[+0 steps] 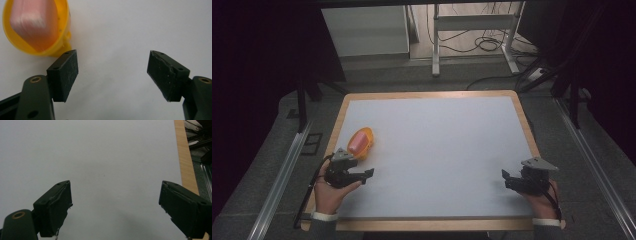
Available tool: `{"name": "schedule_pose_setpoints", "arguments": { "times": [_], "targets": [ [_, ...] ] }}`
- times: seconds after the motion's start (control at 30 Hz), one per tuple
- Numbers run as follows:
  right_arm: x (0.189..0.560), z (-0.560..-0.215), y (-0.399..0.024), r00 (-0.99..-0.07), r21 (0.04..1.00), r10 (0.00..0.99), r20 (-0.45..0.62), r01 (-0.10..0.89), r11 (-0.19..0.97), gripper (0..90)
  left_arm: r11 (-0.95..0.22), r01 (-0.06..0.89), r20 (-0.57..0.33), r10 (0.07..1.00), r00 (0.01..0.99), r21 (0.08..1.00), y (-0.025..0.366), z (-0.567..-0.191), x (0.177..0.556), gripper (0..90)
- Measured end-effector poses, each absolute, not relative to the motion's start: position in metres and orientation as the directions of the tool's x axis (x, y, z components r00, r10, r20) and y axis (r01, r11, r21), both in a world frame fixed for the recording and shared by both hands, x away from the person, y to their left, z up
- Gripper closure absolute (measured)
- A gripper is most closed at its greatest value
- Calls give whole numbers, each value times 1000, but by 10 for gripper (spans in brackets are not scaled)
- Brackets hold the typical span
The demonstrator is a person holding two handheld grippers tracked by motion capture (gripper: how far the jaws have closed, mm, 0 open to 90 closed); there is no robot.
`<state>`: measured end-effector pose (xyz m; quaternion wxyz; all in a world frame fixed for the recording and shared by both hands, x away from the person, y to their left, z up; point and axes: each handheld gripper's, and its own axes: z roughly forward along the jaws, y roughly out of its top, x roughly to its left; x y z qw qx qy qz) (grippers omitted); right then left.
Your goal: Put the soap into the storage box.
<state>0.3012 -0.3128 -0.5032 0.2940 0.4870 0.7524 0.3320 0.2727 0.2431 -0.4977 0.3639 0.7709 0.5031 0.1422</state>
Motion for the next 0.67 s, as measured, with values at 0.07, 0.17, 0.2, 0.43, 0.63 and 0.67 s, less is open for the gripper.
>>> {"name": "schedule_pose_setpoints", "arguments": {
  "times": [0.07,0.17,0.2,0.43,0.63,0.67],
  "targets": [
    [301,-503,-313,-350,787,929,-117,538,302,111,-221,676,-159,878,452,703,244,-503,269,254],
    [302,-504,-313,-349,786,929,-121,538,305,111,-222,690,-175,873,455,689,246,-507,267,249],
    [302,-504,-313,-349,785,929,-122,539,306,111,-218,687,-173,875,451,693,246,-507,266,248],
    [302,-504,-312,-352,783,927,-132,536,315,111,-203,686,-183,876,446,699,249,-509,269,248],
    [300,-502,-309,-361,791,923,-135,521,320,111,-192,684,-193,875,444,704,250,-509,271,248],
    [299,-501,-309,-363,794,922,-136,516,320,111,-187,683,-195,876,442,706,251,-508,271,248]
  ]
}}
